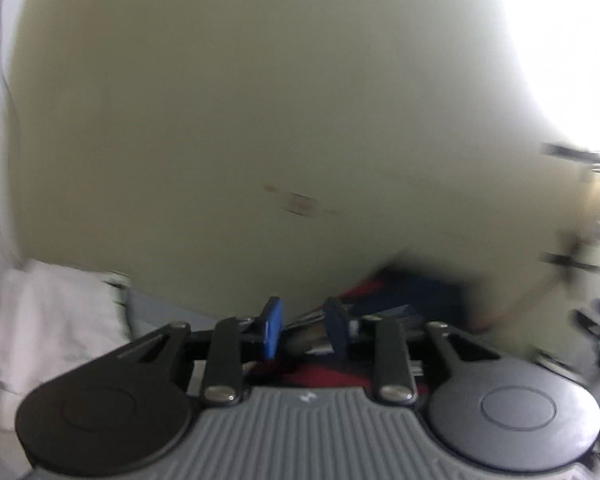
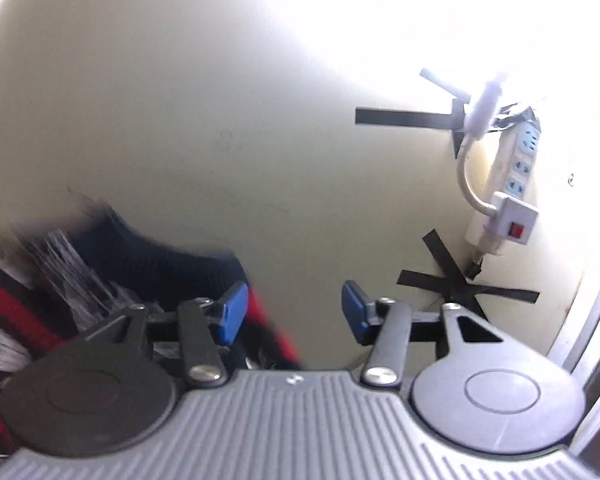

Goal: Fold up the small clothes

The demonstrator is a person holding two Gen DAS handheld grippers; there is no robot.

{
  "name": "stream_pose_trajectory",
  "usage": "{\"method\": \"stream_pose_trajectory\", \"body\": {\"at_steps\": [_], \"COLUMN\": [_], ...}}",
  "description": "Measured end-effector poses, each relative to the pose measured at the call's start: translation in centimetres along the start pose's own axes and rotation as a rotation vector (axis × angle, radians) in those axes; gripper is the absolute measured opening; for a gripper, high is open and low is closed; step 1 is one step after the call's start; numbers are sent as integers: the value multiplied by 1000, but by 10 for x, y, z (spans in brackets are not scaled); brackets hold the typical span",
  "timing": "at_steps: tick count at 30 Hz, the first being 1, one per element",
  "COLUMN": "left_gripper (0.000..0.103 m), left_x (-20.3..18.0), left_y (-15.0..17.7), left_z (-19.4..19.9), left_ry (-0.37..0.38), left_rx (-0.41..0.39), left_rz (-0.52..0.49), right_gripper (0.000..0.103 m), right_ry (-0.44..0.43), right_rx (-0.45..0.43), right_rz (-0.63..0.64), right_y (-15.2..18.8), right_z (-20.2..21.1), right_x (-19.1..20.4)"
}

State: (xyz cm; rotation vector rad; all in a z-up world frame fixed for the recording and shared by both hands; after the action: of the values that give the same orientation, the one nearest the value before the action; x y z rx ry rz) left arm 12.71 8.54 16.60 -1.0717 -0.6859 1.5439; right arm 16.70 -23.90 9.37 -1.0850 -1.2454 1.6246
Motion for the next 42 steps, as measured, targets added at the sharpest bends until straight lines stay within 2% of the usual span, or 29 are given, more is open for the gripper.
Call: {"method": "stream_pose_trajectory", "body": {"at_steps": [2, 3, 5, 7, 9, 10, 11, 12, 13, 14, 16, 17, 18, 19, 20, 21, 22, 24, 25, 28, 31, 34, 36, 37, 38, 39, 40, 42], "left_gripper": [35, 36, 36, 37, 46, 54, 58, 60, 66, 84, 99, 99, 98, 80, 44, 28, 9, 9, 8, 8, 8, 8, 15, 39, 66, 73, 79, 79], "left_x": [14, 21, 31, 35, 30, 25, 18, 11, 2, -5, -19, -26, -34, -41, -47, -48, -47, -37, -31, -12, 7, 30, 43, 53, 62, 68, 74, 76], "left_y": [39, 62, 114, 155, 186, 198, 208, 215, 219, 221, 223, 224, 223, 225, 227, 226, 225, 216, 205, 165, 134, 128, 135, 143, 151, 158, 168, 186], "left_z": [24, 32, 37, 37, 32, 30, 27, 24, 21, 21, 16, 12, 9, 3, 1, 0, 0, 7, 15, 53, 105, 147, 160, 163, 161, 157, 153, 141], "left_ry": [34, 59, 134, 179, 243, 272, 298, 311, 314, 313, 323, 304, 283, 272, 255, 209, 189, 240, 249, 261, 281, 262, 236, 204, 168, 133, 114, 113], "left_rx": [15, 58, 225, 360, 469, 509, 543, 558, 564, 543, 534, 529, 520, 513, 513, 518, 536, 562, 547, 442, 361, 333, 324, 326, 332, 331, 342, 391], "left_rz": [-36, -39, -5, 42, 111, 138, 152, 156, 166, 175, 192, 186, 160, 124, 79, 25, 0, 47, 58, 43, 25, -24, -46, -48, -38, -20, -4, 14], "right_gripper": [54, 54, 55, 56, 57, 57, 58, 61, 62, 64, 65, 66, 66, 65, 47, 16, 17, 17, 16, 14, 12, 13, 28, 57, 81, 85, 84, 85], "right_ry": [-155, -200, -259, -260, -254, -244, -232, -225, -218, -212, -218, -225, -227, -243, -270, -289, -294, -279, -285, -373, -433, -496, -488, -472, -442, -415, -406, -410], "right_rx": [3, 35, 122, 218, 310, 334, 348, 350, 349, 347, 339, 335, 333, 335, 351, 381, 416, 448, 460, 462, 423, 396, 384, 369, 351, 344, 354, 403], "right_rz": [-50, -57, -53, -66, -117, -139, -146, -140, -132, -128, -114, -92, -69, -57, -65, -78, -89, -117, -153, -282, -323, -352, -318, -297, -278, -252, -220, -175], "right_y": [30, 53, 99, 141, 172, 178, 184, 187, 189, 191, 189, 189, 186, 183, 182, 180, 181, 172, 164, 141, 113, 101, 107, 112, 120, 130, 142, 166], "right_z": [47, 63, 93, 109, 106, 107, 101, 98, 90, 83, 65, 56, 53, 47, 39, 36, 31, 37, 43, 78, 124, 171, 193, 201, 208, 213, 215, 212], "right_x": [3, 8, 14, 16, 8, 6, 2, 4, 3, 3, 0, 1, 2, 3, 7, 8, 5, 3, 0, -10, -12, -12, -9, -5, -2, 3, 11, 27]}}
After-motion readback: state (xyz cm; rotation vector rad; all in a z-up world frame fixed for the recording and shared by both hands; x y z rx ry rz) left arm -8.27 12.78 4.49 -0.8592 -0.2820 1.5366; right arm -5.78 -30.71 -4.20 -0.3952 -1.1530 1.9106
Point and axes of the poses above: each gripper's, at about its wrist camera, not at the fingertips, and z roughly against the way its jaws point, x to its left, y to its underside, the point moved 6 cm from there along -z, roughly the way its jaws point
